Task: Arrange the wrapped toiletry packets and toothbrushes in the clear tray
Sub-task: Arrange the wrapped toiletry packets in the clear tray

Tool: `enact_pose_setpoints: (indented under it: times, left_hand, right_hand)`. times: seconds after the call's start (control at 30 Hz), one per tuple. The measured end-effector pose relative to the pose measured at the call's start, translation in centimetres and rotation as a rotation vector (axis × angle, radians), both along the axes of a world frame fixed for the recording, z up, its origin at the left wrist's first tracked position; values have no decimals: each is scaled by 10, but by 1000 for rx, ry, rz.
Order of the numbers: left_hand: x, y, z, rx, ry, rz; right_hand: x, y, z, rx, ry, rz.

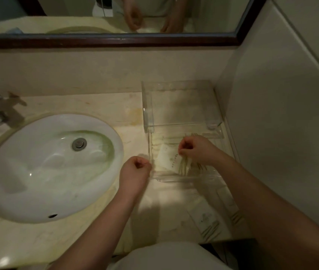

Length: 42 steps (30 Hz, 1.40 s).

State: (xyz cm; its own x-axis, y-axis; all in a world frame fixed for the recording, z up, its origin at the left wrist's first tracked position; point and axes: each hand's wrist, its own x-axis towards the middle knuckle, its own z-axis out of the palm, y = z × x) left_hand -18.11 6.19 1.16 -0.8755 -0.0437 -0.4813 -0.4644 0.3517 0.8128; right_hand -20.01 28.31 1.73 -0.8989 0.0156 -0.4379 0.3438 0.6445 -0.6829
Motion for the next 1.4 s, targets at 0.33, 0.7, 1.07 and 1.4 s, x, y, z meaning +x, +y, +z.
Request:
enact_pose_setpoints:
  times: [0.33,0.7,1.07,1.4]
  left_hand:
    - [13,-58,-30,-638,198,-344]
    - [8,-59,-31,-745,162,-510]
    - [-1,-89,-7,-241,126,-245]
    - [8,-55,20,178,412,-305]
  right_hand:
    - [-6,-23,-23,293,130,225]
    - [3,-40,-34,559,296,236]
    - [80,-24,5,294,272,-449]
    - [176,-49,-23,563,-231,-321]
